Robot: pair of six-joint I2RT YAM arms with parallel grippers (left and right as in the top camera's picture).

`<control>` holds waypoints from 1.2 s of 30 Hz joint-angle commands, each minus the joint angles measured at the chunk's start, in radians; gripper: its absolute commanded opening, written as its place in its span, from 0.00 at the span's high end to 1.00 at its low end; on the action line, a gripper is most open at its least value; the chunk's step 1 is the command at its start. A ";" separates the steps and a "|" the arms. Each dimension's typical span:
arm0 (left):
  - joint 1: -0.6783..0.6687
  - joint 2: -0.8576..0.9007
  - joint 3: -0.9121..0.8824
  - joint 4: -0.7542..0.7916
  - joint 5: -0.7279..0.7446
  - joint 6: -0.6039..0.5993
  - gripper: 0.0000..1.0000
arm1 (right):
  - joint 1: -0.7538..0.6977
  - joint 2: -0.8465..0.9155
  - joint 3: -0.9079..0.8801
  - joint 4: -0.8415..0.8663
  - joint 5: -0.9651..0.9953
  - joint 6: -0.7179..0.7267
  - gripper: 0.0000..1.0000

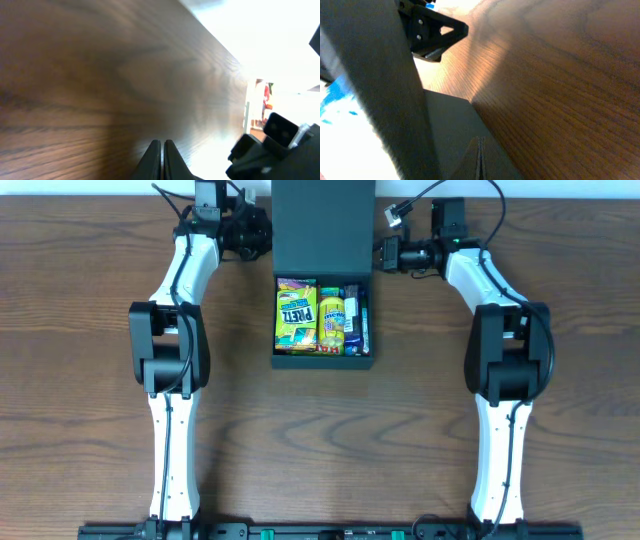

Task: Pack container
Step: 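Grip the box lid edges with both grippers and swing it upward, then push the lid forward and down with both grippers to close the box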

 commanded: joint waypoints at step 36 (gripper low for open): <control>0.015 -0.383 0.092 -0.567 0.106 0.684 0.95 | 0.018 -0.429 0.019 -0.683 0.232 -0.521 0.99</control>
